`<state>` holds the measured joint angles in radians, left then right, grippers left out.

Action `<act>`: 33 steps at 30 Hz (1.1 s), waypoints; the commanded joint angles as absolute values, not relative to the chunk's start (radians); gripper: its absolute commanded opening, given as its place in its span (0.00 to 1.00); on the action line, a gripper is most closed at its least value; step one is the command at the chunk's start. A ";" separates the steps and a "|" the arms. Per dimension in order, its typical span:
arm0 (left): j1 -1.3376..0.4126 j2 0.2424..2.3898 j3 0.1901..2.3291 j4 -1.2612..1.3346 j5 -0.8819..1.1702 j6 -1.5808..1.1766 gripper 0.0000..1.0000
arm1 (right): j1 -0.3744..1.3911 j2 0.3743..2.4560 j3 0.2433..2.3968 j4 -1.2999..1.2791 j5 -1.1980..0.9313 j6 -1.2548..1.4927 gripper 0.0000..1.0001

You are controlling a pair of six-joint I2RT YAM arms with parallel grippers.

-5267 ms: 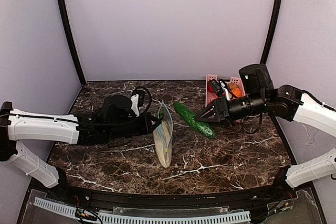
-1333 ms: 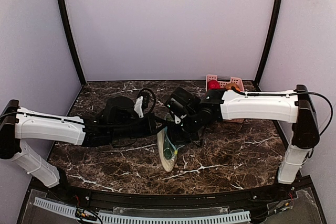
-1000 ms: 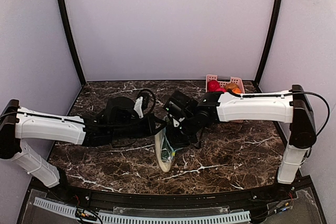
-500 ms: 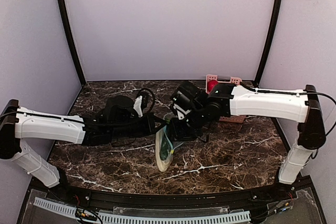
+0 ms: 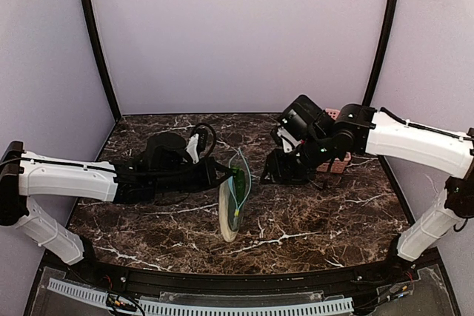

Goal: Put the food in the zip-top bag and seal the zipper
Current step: Adjust the zipper on the food storage bag.

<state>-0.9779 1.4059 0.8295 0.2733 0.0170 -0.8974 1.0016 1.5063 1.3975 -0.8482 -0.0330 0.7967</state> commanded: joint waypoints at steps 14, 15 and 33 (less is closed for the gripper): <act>-0.973 1.384 0.841 0.223 0.036 -0.885 0.01 | 0.983 1.579 1.380 -0.664 -0.122 0.802 0.53; -0.973 1.385 0.842 0.222 0.036 -0.884 0.01 | 0.983 1.585 1.379 -0.658 -0.127 0.802 0.52; -0.955 1.333 0.895 0.106 0.036 -0.828 0.01 | 0.983 1.584 1.446 -0.632 -0.204 0.774 0.00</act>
<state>-0.9680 1.4002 0.8474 0.1955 0.0299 -0.8776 0.9863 1.6249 1.3964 -0.6468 -0.1955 0.7891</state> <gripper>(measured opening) 0.007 0.007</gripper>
